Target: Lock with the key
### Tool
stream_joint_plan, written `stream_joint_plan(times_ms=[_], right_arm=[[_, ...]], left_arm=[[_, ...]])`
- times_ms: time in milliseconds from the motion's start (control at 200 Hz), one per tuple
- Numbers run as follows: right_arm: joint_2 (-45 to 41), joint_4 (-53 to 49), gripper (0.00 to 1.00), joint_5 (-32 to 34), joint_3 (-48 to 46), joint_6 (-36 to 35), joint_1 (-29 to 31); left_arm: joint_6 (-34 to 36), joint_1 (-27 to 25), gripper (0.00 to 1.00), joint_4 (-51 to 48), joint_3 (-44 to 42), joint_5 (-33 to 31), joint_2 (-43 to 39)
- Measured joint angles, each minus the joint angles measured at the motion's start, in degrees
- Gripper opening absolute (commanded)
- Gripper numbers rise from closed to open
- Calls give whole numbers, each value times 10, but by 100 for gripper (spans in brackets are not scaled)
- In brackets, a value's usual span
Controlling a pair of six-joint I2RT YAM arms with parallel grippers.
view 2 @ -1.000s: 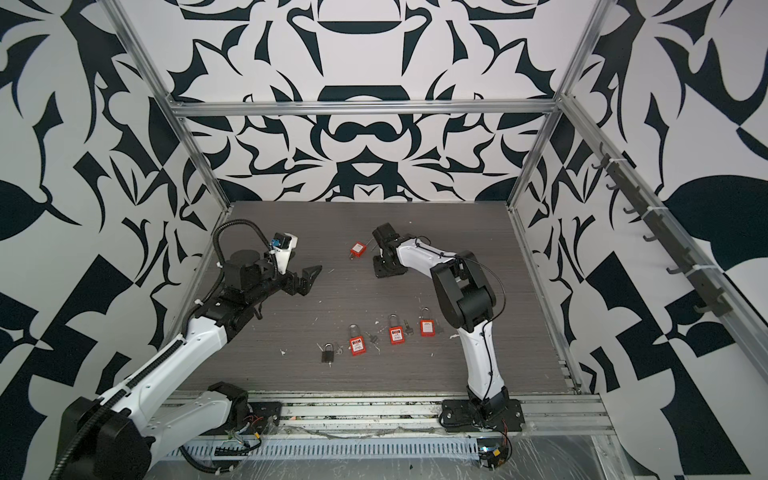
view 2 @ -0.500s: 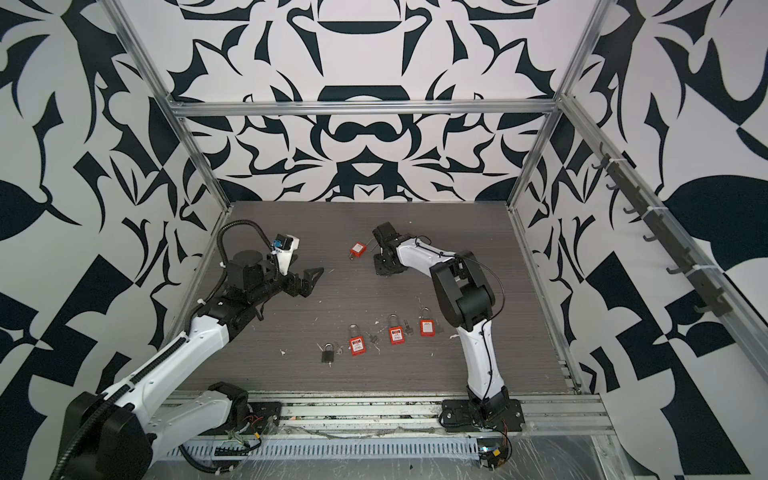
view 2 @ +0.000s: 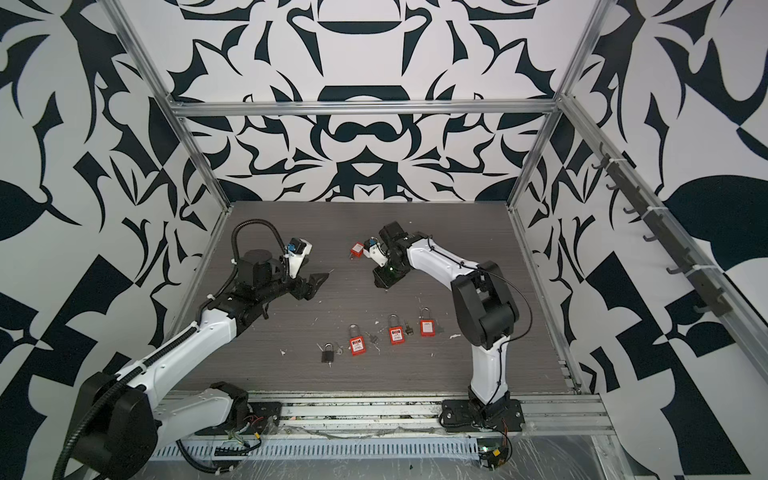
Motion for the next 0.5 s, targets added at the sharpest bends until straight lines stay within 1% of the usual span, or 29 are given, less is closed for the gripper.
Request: stream_joint_plan(times_ms=[130,305,390,500], right_arm=[[-54,-9,26,-29,-11,-80,4],[-127,3,25,-87,-69,-173,10],[-155,13,23,-120,-93,-205,10],[-176,16,22,-156,-104,-226,12]], left_arm=[[53,0,70,27,-20,53,-28],[115,-3,60,44,-45,151,-37],[139,-11,54,49,-49,185,-36],[180,-38,53,53,-51,203,-34]])
